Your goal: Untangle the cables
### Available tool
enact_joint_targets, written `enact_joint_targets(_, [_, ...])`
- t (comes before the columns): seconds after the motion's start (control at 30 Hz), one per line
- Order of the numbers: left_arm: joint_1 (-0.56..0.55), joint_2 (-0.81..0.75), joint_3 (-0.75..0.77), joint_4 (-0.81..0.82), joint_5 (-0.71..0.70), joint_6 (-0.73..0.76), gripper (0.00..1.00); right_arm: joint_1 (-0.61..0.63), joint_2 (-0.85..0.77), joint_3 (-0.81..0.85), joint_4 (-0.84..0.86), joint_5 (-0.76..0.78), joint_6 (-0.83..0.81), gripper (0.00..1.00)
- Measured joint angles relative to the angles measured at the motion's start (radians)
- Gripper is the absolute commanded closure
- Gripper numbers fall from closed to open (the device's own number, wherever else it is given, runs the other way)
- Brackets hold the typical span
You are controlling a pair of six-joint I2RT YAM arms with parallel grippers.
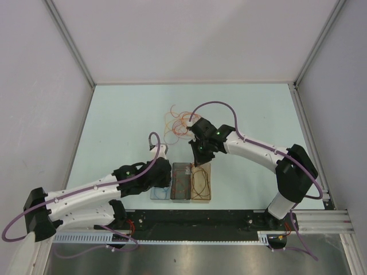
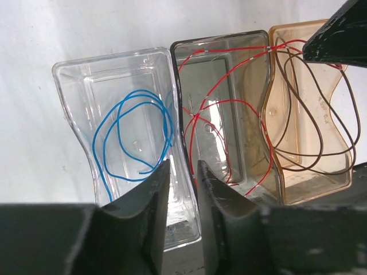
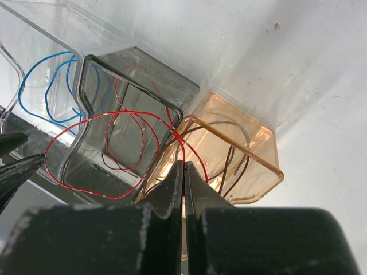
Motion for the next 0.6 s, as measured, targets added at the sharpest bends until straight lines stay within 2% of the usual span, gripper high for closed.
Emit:
enact_joint_targets(0.17, [0.000, 0.008, 0.000, -0.003, -0.001, -0.008, 0.79, 0.000, 0.000, 0.000, 0.000, 0.000, 0.000, 1.00])
enact_joint_targets(0.43, [0.000, 0.053, -0.003, 0.036, 0.015, -0.008, 0.81, 0.000, 0.001, 0.000, 0.000, 0.000, 0.000, 1.00])
enact_joint_targets(0.6, [0.000, 0.066, -0.003, 0.051, 0.026, -0.008, 0.95, 0.001, 0.001, 0.000, 0.000, 0.000, 0.000, 1.00])
